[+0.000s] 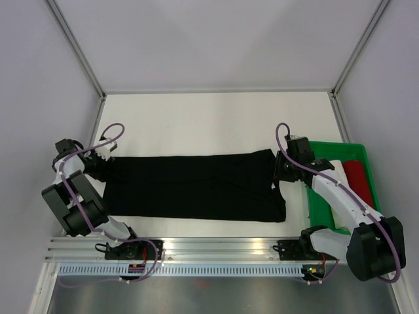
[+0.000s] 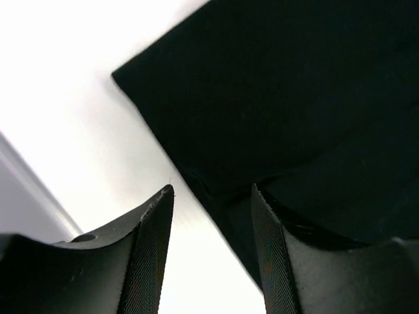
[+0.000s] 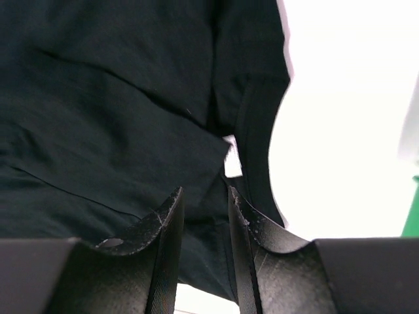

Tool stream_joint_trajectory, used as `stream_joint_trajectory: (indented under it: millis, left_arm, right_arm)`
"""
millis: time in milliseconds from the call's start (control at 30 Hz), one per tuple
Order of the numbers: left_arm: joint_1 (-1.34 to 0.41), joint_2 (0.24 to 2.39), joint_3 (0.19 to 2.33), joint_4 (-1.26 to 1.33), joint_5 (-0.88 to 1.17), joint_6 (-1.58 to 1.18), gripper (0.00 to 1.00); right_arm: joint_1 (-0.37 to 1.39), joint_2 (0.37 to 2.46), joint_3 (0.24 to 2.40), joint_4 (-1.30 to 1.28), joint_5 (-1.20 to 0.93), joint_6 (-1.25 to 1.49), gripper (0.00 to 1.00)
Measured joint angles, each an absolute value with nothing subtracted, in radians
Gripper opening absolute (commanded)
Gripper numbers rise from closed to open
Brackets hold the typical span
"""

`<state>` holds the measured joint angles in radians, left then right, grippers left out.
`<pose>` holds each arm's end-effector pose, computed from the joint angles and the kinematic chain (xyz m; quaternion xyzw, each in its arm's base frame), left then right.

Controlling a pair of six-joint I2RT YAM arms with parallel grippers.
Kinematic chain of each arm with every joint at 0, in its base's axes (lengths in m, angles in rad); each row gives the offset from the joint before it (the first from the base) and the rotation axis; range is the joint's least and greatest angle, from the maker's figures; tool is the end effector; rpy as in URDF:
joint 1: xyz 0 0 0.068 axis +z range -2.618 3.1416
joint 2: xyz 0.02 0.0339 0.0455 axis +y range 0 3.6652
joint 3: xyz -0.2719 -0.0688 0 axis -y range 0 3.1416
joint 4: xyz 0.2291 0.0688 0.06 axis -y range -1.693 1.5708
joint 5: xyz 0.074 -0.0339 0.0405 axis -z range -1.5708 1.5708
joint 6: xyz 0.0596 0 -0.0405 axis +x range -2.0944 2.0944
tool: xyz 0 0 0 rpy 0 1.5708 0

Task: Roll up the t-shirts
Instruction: Fold the tshirt

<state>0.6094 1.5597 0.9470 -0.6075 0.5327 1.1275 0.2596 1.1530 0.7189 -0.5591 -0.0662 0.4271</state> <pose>0.2485 0.1366 0.1850 0.2877 0.9065 -0.0390 0.3065 0.2074 0.0592 0.2083 0.0708 0.9555 0.1257 0.2573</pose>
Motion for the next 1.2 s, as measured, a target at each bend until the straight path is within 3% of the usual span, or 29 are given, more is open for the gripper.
stream_joint_trajectory:
  millis: [200,367,633,700,1000,1200]
  left_arm:
    - [0.648,1.529,1.036,-0.707,0.532,1.162,0.57]
    - [0.597,1.529,1.075,-0.698,0.530,1.071,0.56]
    - [0.413,1.561,0.975,-0.553,0.412,0.882,0.53]
    - [0.407,1.589,0.969,-0.530,0.381,0.850,0.52]
    - [0.411,1.662,0.940,-0.453,0.297,0.808,0.52]
    - [0.411,1.667,0.940,-0.438,0.296,0.801,0.52]
  right_arm:
    - [0.289,1.211,0.897,-0.548,-0.056,0.406,0.42]
    - [0.400,1.458,1.126,-0.475,-0.060,0.375,0.38]
    - [0.549,1.848,1.398,-0.448,-0.103,0.301,0.04]
    - [0.578,1.891,1.413,-0.448,-0.114,0.291,0.00]
    - [0.649,1.946,1.408,-0.476,-0.142,0.234,0.00]
    - [0.665,1.923,1.302,-0.496,-0.157,0.228,0.00]
